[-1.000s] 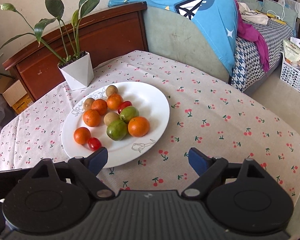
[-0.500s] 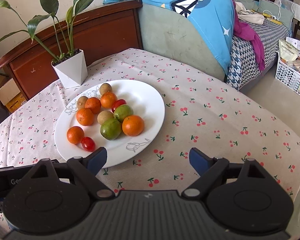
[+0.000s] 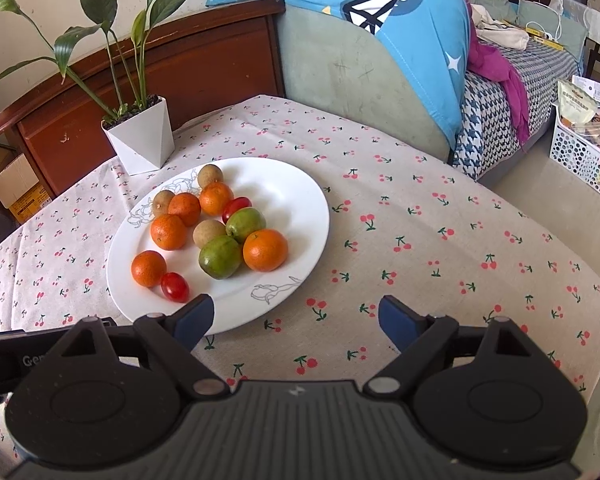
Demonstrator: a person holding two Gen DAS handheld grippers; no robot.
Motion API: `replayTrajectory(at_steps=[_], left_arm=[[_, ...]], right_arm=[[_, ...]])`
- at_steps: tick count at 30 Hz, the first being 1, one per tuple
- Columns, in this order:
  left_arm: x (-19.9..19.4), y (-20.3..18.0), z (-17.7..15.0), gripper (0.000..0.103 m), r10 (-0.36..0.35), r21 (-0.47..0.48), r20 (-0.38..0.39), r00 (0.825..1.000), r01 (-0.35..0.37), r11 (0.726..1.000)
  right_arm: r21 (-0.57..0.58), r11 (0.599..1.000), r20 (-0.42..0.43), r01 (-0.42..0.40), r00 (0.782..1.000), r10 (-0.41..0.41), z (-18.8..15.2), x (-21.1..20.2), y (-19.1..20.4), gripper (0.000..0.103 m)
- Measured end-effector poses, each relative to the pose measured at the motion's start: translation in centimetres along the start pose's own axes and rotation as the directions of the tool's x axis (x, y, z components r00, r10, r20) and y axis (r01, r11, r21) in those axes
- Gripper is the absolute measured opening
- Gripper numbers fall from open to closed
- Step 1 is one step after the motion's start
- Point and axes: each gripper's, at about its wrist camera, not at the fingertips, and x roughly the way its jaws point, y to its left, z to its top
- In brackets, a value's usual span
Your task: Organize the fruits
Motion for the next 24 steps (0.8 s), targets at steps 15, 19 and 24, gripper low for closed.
replayTrajectory(at_steps=[15, 19, 24], left_arm=[[0.34, 0.08, -0.13, 0.093, -0.005, -0.004, -0.013, 1.0, 0.005, 1.0], [0.33, 0.09, -0.15, 0.093, -0.003, -0.004, -0.013, 1.0, 0.003, 1.0], [0.12, 0.22, -0.15, 0.093, -0.001, 0.001, -0.008, 1.0, 0.001, 1.0]], right_arm=[[-0.008, 1.0, -0.002, 0.004, 1.0, -0.004, -0.07, 0.02, 0.17, 0.089], [-0.013, 1.0, 0.001, 0.004, 1.0, -0.004, -0.06, -0.13, 0.28, 0.089], [-0.017, 1.0, 0.005, 0.003, 1.0, -0.003, -0.09, -0.33, 0.4, 0.089]])
